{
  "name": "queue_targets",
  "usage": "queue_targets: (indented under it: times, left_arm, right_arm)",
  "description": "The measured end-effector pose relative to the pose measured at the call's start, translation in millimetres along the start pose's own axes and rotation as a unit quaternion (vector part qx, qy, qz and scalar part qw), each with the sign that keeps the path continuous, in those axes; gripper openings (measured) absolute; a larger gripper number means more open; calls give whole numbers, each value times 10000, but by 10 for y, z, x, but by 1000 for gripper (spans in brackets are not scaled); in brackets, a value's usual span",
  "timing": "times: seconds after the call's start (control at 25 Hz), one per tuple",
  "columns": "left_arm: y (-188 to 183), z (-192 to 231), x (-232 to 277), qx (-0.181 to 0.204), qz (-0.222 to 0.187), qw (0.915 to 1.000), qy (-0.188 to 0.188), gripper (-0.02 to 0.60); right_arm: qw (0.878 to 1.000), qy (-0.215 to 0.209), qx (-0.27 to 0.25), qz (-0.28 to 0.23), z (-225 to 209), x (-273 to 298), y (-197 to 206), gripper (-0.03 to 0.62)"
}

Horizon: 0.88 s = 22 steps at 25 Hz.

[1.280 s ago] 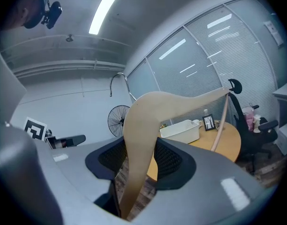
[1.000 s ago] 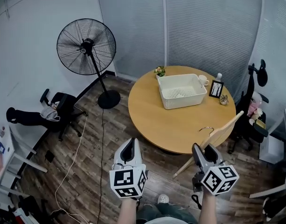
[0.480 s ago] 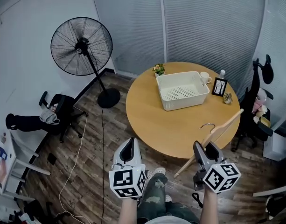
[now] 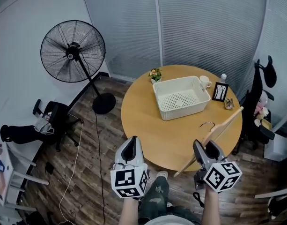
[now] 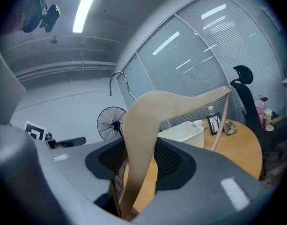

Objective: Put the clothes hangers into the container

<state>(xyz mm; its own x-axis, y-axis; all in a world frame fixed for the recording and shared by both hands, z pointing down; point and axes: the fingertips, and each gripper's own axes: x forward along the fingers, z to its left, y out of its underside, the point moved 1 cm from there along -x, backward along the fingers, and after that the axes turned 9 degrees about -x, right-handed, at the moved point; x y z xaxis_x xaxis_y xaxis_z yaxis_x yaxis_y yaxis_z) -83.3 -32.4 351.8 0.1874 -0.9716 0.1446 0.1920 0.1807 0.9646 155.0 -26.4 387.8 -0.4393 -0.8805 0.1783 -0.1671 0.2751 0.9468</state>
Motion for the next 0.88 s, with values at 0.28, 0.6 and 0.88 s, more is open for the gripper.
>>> queue_targets:
  times: [0.28, 0.6, 0.88]
  left_arm:
    - [-141, 193, 652, -23, 23, 9999, 110, 0]
    - [-371, 395, 1362, -33, 15, 9997, 229, 0]
    - [-483, 463, 1906, -20, 9, 9991, 415, 0]
  right_arm:
    - [9999, 92, 9, -40, -163, 590, -198, 213]
    - [9997, 211, 12, -136, -348, 1238, -487, 213]
    - [9993, 326, 17, -188, -535, 1692, -656, 213]
